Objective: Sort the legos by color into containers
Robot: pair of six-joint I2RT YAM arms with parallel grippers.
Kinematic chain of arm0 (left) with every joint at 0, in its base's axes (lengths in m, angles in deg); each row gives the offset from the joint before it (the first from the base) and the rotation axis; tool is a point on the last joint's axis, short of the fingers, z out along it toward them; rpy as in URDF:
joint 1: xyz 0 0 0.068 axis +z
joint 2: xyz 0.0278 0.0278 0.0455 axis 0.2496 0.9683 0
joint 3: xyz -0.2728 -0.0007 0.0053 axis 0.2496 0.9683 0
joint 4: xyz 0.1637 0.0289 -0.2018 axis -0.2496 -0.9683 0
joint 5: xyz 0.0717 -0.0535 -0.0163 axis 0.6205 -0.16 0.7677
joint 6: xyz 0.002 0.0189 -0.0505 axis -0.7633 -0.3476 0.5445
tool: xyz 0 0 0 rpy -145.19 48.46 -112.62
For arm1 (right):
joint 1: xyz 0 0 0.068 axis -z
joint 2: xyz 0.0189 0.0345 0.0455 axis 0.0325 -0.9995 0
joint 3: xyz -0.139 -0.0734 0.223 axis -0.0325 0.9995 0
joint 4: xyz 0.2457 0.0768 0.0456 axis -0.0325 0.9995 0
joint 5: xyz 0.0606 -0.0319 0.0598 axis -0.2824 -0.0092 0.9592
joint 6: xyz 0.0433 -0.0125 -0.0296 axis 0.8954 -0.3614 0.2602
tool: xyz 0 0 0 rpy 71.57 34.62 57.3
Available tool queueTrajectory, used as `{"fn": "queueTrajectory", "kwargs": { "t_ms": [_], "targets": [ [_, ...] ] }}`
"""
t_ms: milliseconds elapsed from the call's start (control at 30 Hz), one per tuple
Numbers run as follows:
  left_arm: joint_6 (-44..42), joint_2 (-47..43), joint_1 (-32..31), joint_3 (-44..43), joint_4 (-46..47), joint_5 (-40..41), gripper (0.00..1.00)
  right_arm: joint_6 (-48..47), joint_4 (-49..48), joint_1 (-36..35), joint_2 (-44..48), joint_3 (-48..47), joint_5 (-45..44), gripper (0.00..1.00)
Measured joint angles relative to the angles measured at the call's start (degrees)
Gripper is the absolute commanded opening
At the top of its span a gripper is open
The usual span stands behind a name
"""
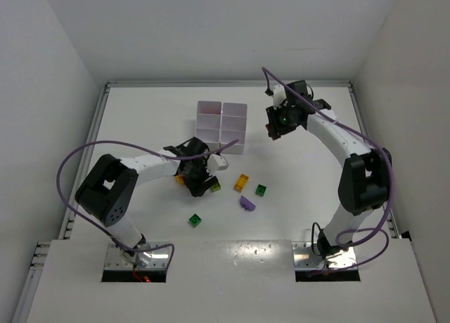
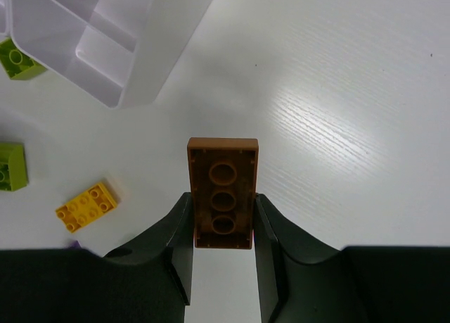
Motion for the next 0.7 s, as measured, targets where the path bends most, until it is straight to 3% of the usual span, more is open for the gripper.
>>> {"fn": "queueTrajectory", "kwargs": {
  "t_ms": [367,500,700],
  "targets": [
    [0.5,0.7,0.0,-0.7,0.6,0.5,0.11,0.2,0.2,0.7,0.0,-3.8,1.4,0.03],
    [1.0,-2.1,0.7,1.2,0.3,-1.8,0.11,-0.3,-0.2,0.6,-0.5,-7.9,4.3,0.03],
    [3.5,-15.4,6.1,1.8,-1.0,-8.5,0.11,-5.6,-1.2,-0.7,-7.9,-21.6,11.0,0.03]
  ]
}}
